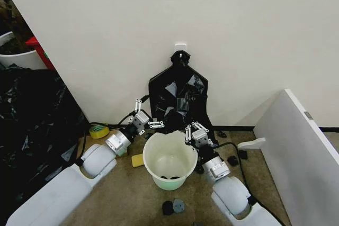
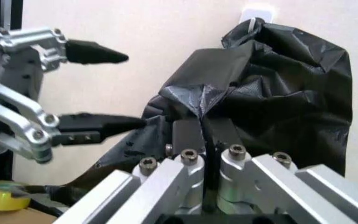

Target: Place the garbage bag over the trash bin.

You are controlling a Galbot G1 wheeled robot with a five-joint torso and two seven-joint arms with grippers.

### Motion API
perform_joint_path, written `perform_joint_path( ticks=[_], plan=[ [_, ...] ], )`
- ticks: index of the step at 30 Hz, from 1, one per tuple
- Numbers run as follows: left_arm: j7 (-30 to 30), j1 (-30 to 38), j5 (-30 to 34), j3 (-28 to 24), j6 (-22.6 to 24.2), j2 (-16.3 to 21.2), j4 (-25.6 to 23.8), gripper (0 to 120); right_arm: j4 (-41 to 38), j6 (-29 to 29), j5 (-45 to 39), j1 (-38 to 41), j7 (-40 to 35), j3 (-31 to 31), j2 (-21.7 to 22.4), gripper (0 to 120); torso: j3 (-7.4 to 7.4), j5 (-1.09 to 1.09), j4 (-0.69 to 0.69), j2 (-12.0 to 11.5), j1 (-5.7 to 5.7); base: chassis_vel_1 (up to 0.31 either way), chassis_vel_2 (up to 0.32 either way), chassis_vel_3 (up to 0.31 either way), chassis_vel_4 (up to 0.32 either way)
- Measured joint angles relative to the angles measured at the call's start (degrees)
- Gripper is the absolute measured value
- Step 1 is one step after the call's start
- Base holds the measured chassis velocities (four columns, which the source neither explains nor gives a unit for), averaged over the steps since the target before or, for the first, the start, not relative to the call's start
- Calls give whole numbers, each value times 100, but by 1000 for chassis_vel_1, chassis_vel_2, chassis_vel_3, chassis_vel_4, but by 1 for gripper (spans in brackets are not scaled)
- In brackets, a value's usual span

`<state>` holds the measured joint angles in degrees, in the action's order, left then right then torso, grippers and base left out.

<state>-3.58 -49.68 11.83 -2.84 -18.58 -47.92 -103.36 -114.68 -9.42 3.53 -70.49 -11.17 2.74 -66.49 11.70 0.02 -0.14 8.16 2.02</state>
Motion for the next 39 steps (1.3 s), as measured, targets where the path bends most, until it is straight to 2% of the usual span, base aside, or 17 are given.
perform_joint_path(
  ticks=[3, 10, 15, 19, 23, 24, 26, 29, 32, 36, 39],
  plan=[
    [-11, 88, -12, -63, 1, -28, 84, 94, -4, 1, -2, -2, -2, 3, -1, 0, 0, 1, -1, 0, 0, 0, 0, 0, 0],
    [-4, 673, -52, -565, 27, -150, 490, 93, -87, 3, -14, -55, -3, 48, 19, 0, -1, 1, 0, 0, 0, 0, 0, 0, 0],
    [133, 1118, -31, -1041, 140, -331, 778, 75, -123, 7, -20, -84, -4, 92, 20, 0, -1, 2, -2, 0, 0, 0, 0, 0, 0],
    [185, 1136, 19, -1086, 171, -350, 812, 63, -124, 0, -24, -108, -9, 138, 33, 0, -1, 1, 0, 0, 0, 0, 0, 0, 0],
    [271, 1081, 149, -1085, 316, -353, 811, 44, -123, -19, -48, -115, -31, 166, 50, 0, -1, 0, 0, 0, 0, 0, 0, 0, 0],
    [271, 1081, 149, -1085, 316, -353, 811, 44, -123, -19, -48, -115, -31, 166, 50, 0, -1, 0, 0, 0, 0, 0, 0, 0, 0],
    [295, 1059, 190, -1074, 372, -351, 808, 36, -123, -20, -61, -106, -39, 166, 53, 0, -1, 1, 0, 0, 0, 0, 0, 0, 0],
    [351, 1012, 346, -1025, 451, -340, 741, 24, -124, -21, -71, -103, -51, 165, 62, 0, -1, 1, -1, 0, 0, 0, 0, 0, 0],
    [380, 970, 441, -974, 481, -335, 689, 17, -125, -27, -74, -112, -61, 165, 69, 0, -1, 1, -1, 0, 0, 0, 0, 0, 0],
    [550, 694, 681, -680, 550, -327, 489, 0, -176, -32, -204, -151, -111, 173, 82, 0, -1, 1, -1, 0, 0, 0, 0, 0, 0],
    [777, 310, 1018, -355, 589, -316, 114, 0, -365, 65, -582, -244, -192, 168, 112, 0, -1, 1, 0, 0, 0, 0, 0, 0, 0]
  ],
)
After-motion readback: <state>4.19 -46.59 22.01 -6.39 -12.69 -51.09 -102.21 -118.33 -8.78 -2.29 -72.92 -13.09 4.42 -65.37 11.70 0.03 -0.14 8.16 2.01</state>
